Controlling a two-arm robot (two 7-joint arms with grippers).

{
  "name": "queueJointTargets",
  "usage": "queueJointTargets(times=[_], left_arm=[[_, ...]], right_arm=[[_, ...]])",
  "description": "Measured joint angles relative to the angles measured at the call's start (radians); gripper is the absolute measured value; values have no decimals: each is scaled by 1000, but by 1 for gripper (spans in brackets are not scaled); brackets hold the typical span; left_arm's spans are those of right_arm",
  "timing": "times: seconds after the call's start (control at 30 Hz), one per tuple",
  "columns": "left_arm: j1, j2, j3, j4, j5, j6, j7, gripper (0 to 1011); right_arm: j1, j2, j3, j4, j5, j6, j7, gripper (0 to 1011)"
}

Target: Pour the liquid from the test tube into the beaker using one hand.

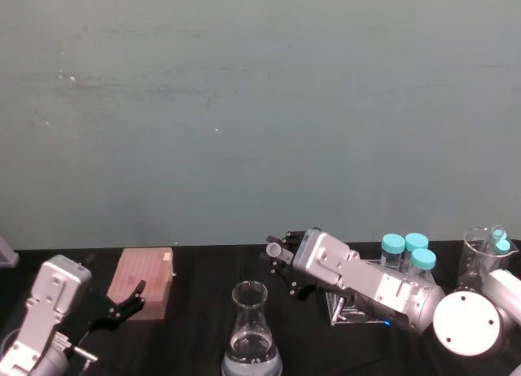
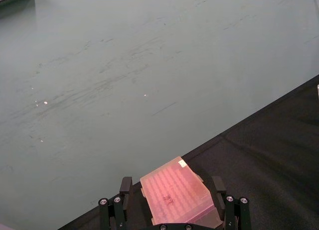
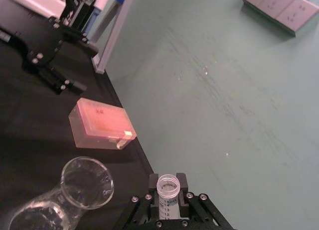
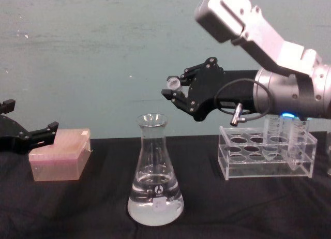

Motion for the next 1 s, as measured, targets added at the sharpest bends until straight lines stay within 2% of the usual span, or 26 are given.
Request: queueJointTargets(times=[0.37,1.0], left_arm=[[0,0,0,0,0,0,0,1000],[0,0,0,0,0,0,0,1000]], right_arm=[[2,6,-29,11,-122,-80,-61,207],[7,1,-37,17,-197,-131,-96,205]])
